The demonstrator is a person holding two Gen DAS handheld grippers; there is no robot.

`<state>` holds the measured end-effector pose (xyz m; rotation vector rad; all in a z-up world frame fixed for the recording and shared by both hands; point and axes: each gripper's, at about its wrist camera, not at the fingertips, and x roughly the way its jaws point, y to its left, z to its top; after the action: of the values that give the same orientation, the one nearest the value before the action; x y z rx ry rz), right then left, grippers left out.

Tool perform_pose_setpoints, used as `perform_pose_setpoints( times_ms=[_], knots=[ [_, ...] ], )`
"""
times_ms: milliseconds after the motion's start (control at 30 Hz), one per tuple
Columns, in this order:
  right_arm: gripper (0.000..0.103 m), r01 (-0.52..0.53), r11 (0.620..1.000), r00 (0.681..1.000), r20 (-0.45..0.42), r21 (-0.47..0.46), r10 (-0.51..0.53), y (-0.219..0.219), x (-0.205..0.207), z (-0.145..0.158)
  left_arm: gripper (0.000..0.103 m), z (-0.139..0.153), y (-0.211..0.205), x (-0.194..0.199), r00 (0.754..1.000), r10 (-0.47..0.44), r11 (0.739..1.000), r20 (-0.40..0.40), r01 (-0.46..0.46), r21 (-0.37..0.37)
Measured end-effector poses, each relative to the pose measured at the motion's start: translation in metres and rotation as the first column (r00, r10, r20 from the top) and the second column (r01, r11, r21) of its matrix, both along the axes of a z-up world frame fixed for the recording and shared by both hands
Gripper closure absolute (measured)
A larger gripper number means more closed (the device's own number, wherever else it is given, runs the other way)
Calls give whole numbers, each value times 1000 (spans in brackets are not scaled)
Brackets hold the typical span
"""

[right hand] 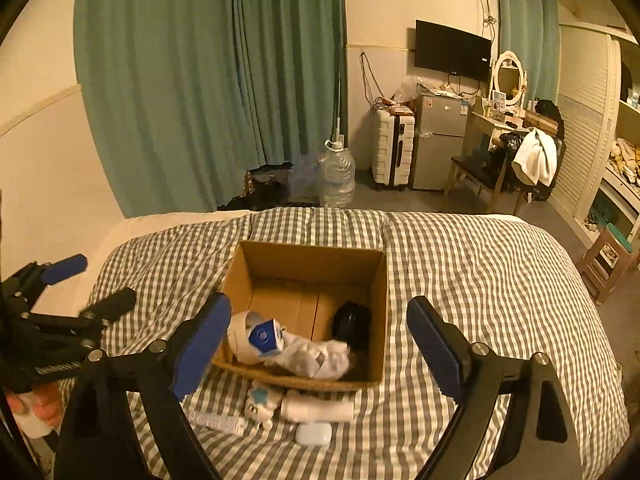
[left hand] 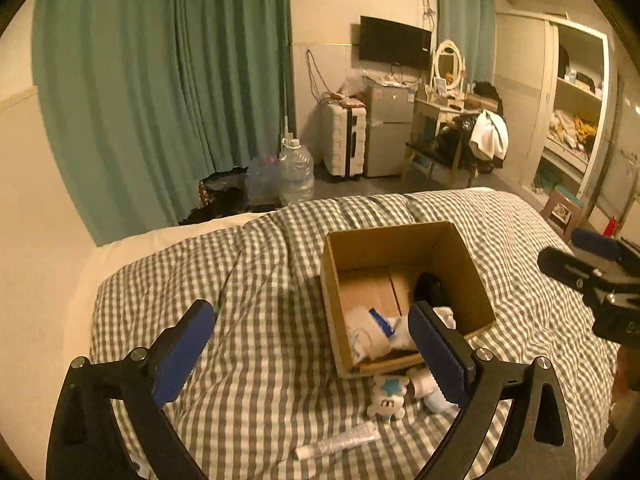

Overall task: Organize objects
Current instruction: 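Grasp the white earbud case with the right tool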

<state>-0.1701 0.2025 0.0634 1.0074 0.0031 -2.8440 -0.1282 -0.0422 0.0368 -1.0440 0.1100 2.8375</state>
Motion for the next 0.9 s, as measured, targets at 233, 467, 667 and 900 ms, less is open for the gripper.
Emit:
perform_pose_setpoints(
  times_ms=[233, 467, 667, 900],
  knots=[
    [11, 3, 1000, 999, 47, -23, -2, -2, 33, -34, 1, -30, -15, 21, 999, 30, 999, 40, -30, 13],
    [11, 19, 1000, 994, 108, 5, -19, -4, 30, -89, 1, -85, -11, 25, 996, 57, 998, 65, -57, -2],
    [11, 38, 997, 974, 221, 73, -53, -4, 10, -165, 1, -142, -6, 20, 991, 94, 996, 99, -93, -17],
    [11, 37, 999, 935, 352, 30, -45, 4, -4, -218, 1, -185, -2, 15, 983, 70, 997, 168, -67, -26]
  ],
)
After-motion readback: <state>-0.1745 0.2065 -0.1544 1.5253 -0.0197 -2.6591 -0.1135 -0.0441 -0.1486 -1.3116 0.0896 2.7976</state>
